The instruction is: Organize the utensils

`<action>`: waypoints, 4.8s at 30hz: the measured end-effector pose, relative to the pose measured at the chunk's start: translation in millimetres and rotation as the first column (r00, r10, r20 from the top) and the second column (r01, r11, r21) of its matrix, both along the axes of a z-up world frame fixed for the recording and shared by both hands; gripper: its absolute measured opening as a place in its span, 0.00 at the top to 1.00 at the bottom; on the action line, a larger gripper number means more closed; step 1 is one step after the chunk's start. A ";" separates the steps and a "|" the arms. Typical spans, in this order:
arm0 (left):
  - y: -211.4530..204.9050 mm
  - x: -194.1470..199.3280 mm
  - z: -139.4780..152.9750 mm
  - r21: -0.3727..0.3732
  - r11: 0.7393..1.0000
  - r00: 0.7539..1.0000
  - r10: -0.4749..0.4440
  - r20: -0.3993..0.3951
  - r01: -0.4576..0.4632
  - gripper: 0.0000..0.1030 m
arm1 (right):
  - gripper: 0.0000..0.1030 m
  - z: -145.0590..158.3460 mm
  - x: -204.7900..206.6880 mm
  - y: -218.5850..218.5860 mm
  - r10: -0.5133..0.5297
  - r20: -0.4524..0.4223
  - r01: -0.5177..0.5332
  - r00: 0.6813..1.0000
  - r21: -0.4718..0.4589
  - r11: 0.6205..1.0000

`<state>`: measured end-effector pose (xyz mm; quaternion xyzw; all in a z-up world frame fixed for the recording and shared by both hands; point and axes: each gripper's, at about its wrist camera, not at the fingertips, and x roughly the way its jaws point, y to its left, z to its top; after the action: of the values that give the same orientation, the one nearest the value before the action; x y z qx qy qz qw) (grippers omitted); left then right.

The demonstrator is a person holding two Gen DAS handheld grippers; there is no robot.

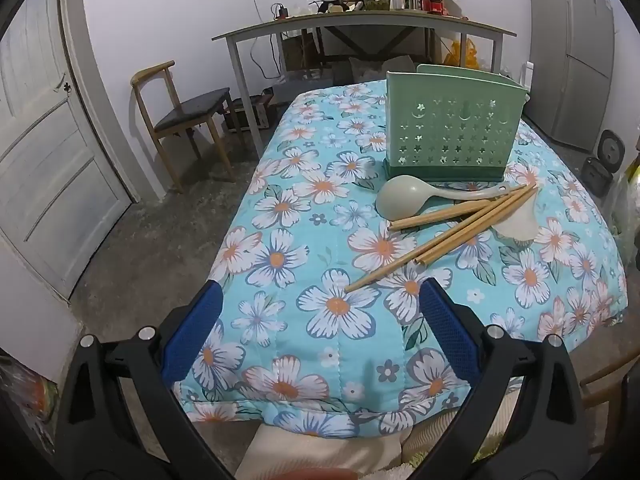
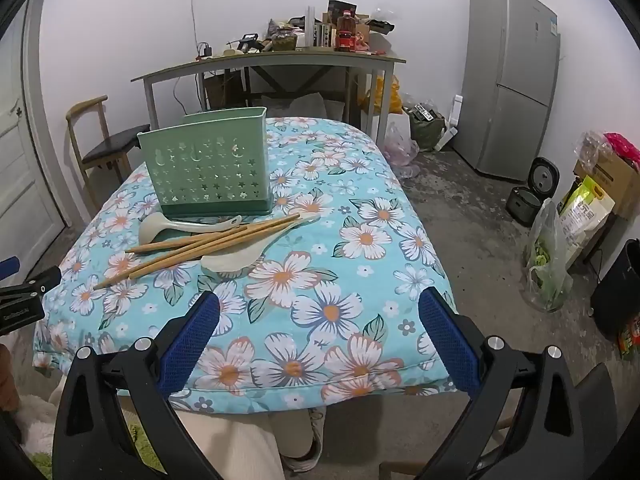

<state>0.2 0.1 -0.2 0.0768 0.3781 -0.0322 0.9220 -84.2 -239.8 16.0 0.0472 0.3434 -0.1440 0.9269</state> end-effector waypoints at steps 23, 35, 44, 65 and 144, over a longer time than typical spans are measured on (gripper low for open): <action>-1.4 -5.0 -5.3 0.000 1.000 1.000 -0.004 -0.010 0.004 0.08 | 0.06 4.1 4.4 2.3 0.003 0.004 -0.003 1.000 -0.003 1.000; -3.8 -3.1 -8.5 0.003 1.000 1.000 -0.005 -0.014 0.005 0.08 | 0.06 1.5 2.9 2.9 0.002 0.003 -0.002 1.000 -0.003 1.000; -5.7 -0.5 -11.6 0.004 1.000 1.000 -0.004 -0.026 0.004 0.08 | 0.06 -0.8 3.4 5.4 0.000 0.001 0.000 1.000 -0.005 1.000; -4.5 0.2 -13.8 0.005 1.000 0.999 -0.002 -0.036 0.002 0.08 | 0.06 1.2 2.9 3.6 0.004 0.002 -0.004 1.000 -0.005 1.000; -60.8 150.6 -63.3 -0.077 0.922 0.918 -0.385 -0.098 0.379 0.08 | 0.06 -76.0 133.3 15.4 0.152 -0.015 -0.146 0.988 0.211 0.967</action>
<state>150.9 -60.8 -63.5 0.1212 0.4056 -0.2264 0.8772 49.1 -224.4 -59.9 0.1163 0.3734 -0.0379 0.9196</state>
